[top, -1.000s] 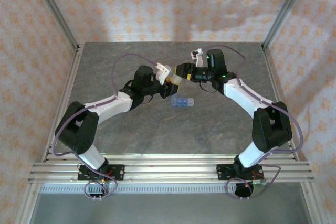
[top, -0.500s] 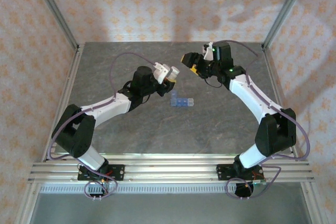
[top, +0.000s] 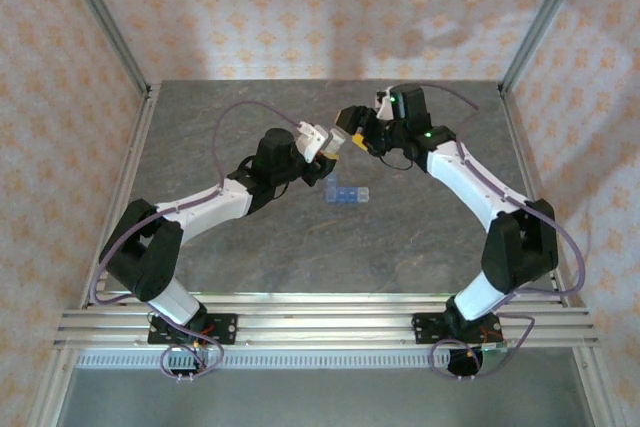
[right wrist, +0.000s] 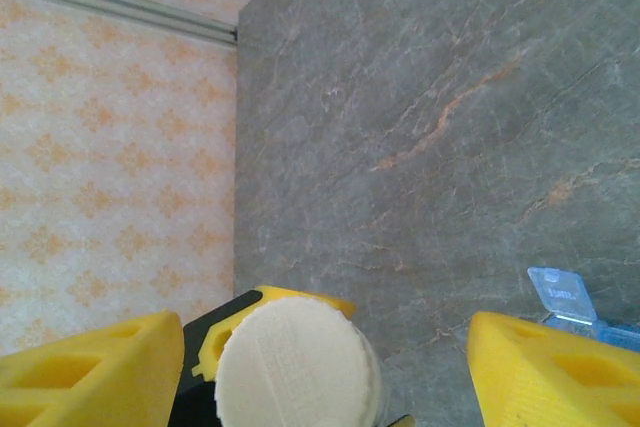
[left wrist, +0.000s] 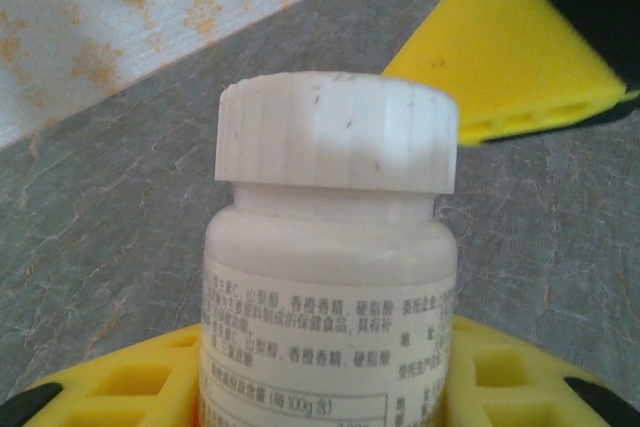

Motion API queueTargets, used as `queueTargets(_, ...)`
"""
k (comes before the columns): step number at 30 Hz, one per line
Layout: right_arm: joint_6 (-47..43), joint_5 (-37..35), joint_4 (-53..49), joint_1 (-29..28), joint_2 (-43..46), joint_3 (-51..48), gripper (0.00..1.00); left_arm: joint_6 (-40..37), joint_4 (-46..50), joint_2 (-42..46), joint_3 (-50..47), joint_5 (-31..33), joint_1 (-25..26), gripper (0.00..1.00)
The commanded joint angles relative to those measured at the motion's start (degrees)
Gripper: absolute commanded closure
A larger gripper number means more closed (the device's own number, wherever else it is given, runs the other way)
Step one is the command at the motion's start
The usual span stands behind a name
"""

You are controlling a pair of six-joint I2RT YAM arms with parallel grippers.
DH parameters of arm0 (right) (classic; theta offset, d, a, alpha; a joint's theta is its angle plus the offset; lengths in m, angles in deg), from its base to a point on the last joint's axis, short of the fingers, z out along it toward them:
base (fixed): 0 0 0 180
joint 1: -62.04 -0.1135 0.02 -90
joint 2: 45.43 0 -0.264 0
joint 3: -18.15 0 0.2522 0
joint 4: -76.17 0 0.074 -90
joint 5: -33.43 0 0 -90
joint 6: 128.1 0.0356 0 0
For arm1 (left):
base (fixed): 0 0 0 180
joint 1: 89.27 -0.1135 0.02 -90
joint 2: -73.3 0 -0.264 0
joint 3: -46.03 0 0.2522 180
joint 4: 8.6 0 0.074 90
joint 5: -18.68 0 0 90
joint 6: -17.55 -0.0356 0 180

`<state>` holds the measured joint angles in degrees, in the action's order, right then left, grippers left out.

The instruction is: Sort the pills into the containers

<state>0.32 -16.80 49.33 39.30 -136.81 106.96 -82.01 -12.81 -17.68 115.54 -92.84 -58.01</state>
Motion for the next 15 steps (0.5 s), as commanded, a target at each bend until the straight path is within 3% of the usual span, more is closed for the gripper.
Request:
queueTargets(1,0.37,-1.28,0.58,-1.01,-0.72,1.89,0.27,-1.03,-2.44,-0.12,0.84,1.34,0.55,1.0)
queueTargets(10,0.04,-0.83,0.65,-1.78,-0.99,1.79,0.36,-0.63,-2.5,-0.89,1.64,0.97,0.77,1.0)
queueTargets(15,-0.37,-0.43,0.75,-1.82,-0.81,1.17,0.49,-0.5,-2.5,-1.24,1.84,0.93,0.91,1.0)
